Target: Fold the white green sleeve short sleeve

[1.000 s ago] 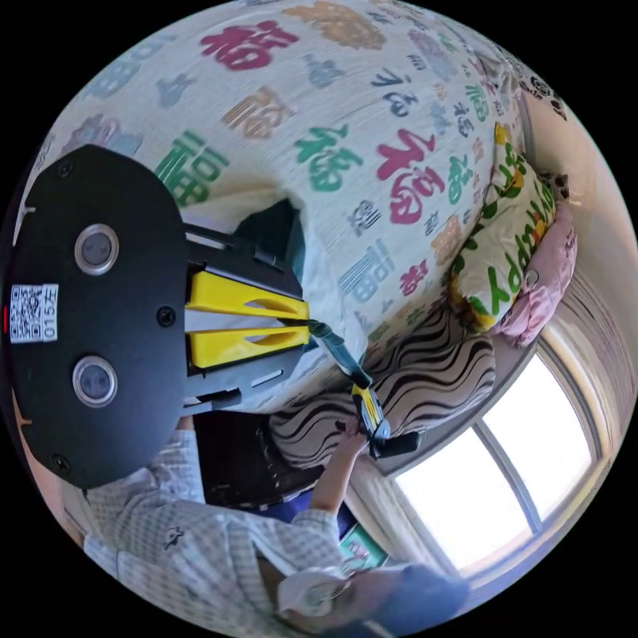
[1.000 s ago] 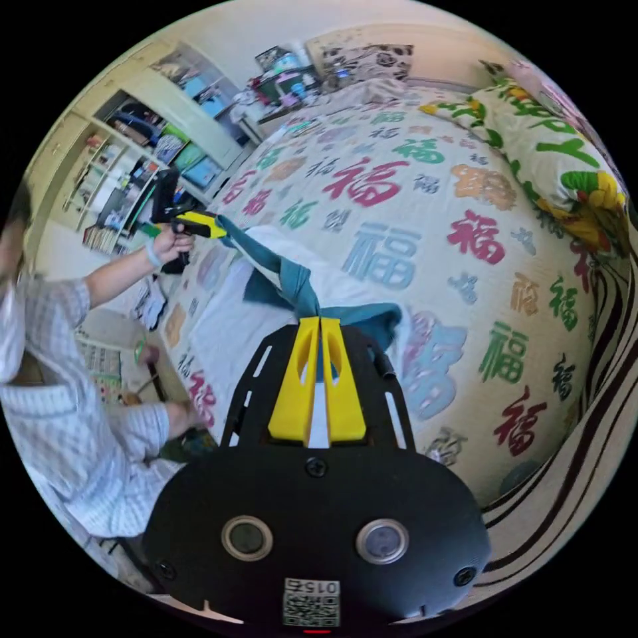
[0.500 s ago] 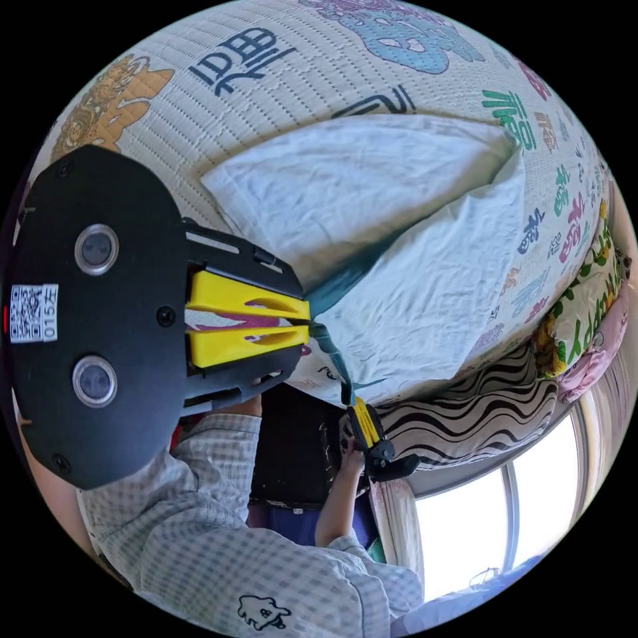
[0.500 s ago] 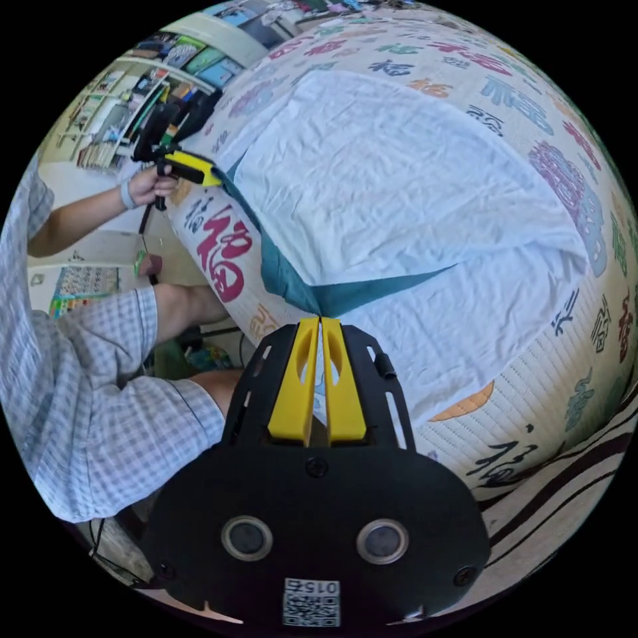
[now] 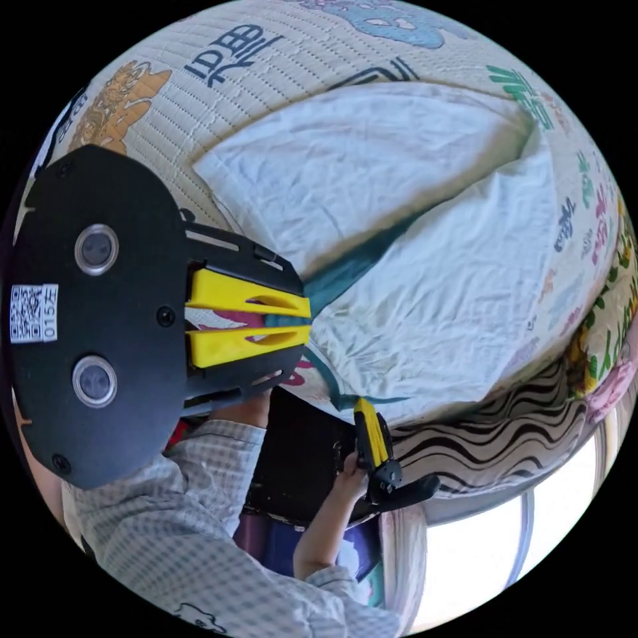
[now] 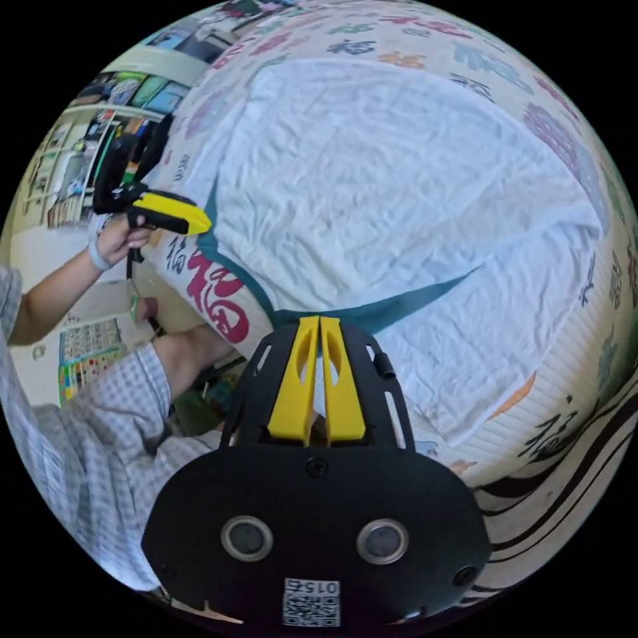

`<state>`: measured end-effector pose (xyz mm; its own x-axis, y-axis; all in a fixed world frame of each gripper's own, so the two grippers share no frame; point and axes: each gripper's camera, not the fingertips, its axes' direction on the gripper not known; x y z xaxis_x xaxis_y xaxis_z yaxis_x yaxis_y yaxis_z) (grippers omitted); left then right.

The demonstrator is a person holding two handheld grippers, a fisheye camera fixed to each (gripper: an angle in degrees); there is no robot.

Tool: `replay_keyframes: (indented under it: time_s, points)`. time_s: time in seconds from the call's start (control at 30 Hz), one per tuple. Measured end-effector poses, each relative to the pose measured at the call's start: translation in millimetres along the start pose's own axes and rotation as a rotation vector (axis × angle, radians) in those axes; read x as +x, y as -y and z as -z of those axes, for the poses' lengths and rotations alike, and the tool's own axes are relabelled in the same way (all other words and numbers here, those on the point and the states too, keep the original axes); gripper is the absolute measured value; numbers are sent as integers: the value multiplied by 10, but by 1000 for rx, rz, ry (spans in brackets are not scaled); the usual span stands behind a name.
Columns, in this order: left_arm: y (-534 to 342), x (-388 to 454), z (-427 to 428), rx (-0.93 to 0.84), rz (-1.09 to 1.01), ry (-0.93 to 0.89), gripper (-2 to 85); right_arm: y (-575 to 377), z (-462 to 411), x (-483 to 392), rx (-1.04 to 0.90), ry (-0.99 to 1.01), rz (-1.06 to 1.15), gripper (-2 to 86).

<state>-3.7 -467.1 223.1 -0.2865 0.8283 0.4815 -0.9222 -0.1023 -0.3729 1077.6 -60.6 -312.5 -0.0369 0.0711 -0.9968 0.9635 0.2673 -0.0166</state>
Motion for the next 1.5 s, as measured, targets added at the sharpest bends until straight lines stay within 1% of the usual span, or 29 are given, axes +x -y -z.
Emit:
replay_keyframes:
  time_s: [0.03, 0.1, 0.13, 0.2, 0.23, 0.3, 0.37, 0.47, 0.53, 0.6, 0.8, 0.93, 1.03, 1.1, 1.13, 1.23, 1.3, 1.37, 1.4, 1.43, 1.5]
  points:
    - [8, -2, 46, 26, 5, 3, 8, -37, 15, 55, 19, 7, -27, 12]
    - [61, -19, 423, 206, 18, 26, 23, -246, 294, 413, 165, 99, -115, 34]
    - [90, -56, 528, 249, 34, 33, 32, -301, 378, 550, 207, 122, -151, 38]
    - [304, -347, 868, 371, 112, 11, 76, -506, 669, 1220, 385, 213, -302, 56]
    - [381, -451, 923, 383, 135, -7, 78, -546, 726, 1395, 428, 237, -331, 61]
    - [678, -826, 1081, 421, 218, -42, 79, -629, 863, 2078, 537, 293, -475, 88]
    - [860, -976, 1158, 455, 249, 6, 78, -611, 901, 2447, 563, 324, -541, 94]
    - [1197, -1127, 1080, 357, 255, 5, 62, -443, 869, 2732, 562, 411, -518, 83]
    - [1313, -1172, 1048, 332, 258, 7, 33, -317, 752, 2850, 504, 467, -527, 53]
    - [1400, -1258, 1075, 313, 276, -26, 7, -252, 645, 2963, 472, 463, -573, 20]
    - [1568, -1353, 1246, 382, 274, -99, -3, -83, 705, 3141, 470, 445, -565, 4]
    - [1724, -1419, 1178, 389, 284, -92, -2, 147, 715, 3269, 457, 455, -596, 4]
    - [1795, -1409, 1099, 364, 253, -68, 4, 392, 673, 3310, 390, 429, -577, 12]
    - [1733, -1403, 1111, 374, 265, -95, 10, 439, 725, 3280, 383, 454, -573, 27]
    - [1702, -1385, 1134, 377, 271, -84, 12, 425, 759, 3257, 389, 445, -580, 30]
    - [1496, -1160, 1365, 414, 260, 60, 26, 269, 1013, 3040, 467, 367, -576, 44]
    - [1443, -854, 1486, 401, 193, 200, 47, 259, 1221, 2731, 512, 233, -522, 52]
    - [1567, -578, 1451, 355, 102, 278, 60, 465, 1316, 2410, 506, 113, -436, 55]
    - [1718, -383, 1371, 323, 30, 295, 67, 708, 1340, 2166, 491, 51, -363, 56]
    - [1808, -281, 1317, 311, -9, 296, 69, 853, 1343, 2031, 488, 31, -317, 57]
    - [2226, 129, 1002, 247, -180, 275, 79, 1551, 1285, 1443, 461, -3, -97, 67]
